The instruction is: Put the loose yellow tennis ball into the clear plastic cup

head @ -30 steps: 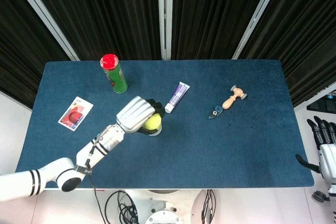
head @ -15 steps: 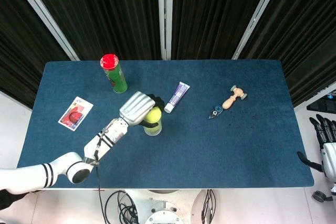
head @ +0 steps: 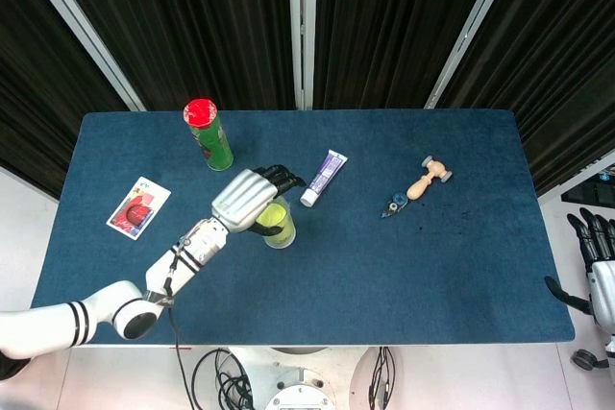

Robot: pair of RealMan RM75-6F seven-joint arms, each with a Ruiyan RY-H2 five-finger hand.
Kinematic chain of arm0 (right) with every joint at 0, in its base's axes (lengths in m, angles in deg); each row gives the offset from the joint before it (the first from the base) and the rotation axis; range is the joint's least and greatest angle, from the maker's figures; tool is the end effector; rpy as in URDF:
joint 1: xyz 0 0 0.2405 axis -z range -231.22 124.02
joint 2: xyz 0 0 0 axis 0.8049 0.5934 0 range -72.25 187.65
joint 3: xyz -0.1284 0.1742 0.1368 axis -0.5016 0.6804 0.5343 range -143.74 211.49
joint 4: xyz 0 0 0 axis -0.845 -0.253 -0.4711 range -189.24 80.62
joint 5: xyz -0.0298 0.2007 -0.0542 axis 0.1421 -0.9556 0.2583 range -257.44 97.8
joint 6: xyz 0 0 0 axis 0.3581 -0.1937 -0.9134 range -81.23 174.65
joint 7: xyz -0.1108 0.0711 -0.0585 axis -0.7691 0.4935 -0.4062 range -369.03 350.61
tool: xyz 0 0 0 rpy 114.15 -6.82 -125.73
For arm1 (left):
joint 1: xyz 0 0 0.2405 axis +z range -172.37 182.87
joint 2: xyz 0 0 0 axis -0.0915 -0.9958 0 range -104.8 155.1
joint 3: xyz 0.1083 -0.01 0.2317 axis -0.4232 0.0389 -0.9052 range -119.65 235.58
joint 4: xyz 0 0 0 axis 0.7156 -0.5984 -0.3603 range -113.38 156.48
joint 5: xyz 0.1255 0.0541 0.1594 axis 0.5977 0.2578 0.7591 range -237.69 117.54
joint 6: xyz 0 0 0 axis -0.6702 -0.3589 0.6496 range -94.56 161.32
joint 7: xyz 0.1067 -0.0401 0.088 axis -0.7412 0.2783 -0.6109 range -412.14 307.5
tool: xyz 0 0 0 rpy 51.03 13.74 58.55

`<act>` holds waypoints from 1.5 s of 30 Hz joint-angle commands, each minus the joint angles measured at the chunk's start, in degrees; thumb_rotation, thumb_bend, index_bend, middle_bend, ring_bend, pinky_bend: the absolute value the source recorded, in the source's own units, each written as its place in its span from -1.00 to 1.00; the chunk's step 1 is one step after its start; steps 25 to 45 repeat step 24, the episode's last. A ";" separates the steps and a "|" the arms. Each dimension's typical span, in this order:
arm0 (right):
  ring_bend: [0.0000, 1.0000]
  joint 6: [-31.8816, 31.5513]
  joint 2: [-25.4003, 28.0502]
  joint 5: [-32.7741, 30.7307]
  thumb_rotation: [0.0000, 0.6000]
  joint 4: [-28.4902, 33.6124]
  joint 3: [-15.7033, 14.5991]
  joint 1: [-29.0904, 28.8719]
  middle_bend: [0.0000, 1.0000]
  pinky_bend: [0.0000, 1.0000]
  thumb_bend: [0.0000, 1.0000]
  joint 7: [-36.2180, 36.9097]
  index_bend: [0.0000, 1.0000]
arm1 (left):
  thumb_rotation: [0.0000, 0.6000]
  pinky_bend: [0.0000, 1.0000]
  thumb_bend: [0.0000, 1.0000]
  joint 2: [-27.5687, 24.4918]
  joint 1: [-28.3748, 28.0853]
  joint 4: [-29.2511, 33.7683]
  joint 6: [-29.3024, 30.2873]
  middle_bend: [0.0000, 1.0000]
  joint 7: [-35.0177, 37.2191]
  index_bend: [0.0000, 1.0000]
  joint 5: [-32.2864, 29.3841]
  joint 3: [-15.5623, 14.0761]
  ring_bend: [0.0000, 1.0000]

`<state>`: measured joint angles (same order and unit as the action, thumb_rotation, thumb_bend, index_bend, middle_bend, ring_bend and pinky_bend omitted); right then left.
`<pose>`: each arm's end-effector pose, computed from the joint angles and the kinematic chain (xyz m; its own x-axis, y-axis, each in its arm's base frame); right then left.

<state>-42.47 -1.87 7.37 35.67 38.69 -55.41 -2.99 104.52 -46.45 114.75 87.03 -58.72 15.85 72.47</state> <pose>-0.3226 -0.1714 0.2020 0.4059 0.0875 0.9097 -0.9136 0.0121 0.4065 -0.0489 0.3573 0.0355 0.3548 0.1633 0.9206 0.7421 -0.6481 -0.1710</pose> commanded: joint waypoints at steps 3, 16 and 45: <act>-1.00 -0.51 0.24 0.27 1.00 0.51 -0.15 0.31 -1.00 -1.00 -0.73 -0.65 -1.00 | 1.00 -0.23 -0.78 -3.05 4.51 3.90 8.15 -0.47 -3.47 -0.41 3.27 -1.55 -0.65; -1.00 0.96 -1.51 0.06 1.00 0.38 -1.43 0.51 -1.00 -1.00 -0.73 -3.59 -1.00 | 1.00 -0.77 -0.85 -15.28 26.81 6.61 24.25 -0.92 -11.48 -0.81 5.43 -17.46 -1.00; -1.00 1.29 -2.42 0.35 1.00 0.21 -2.06 0.68 -1.00 -1.00 -0.73 -5.04 -1.00 | 1.00 -0.99 -0.86 -13.91 32.60 0.60 28.46 -1.00 -5.43 -0.92 6.17 -18.15 -1.00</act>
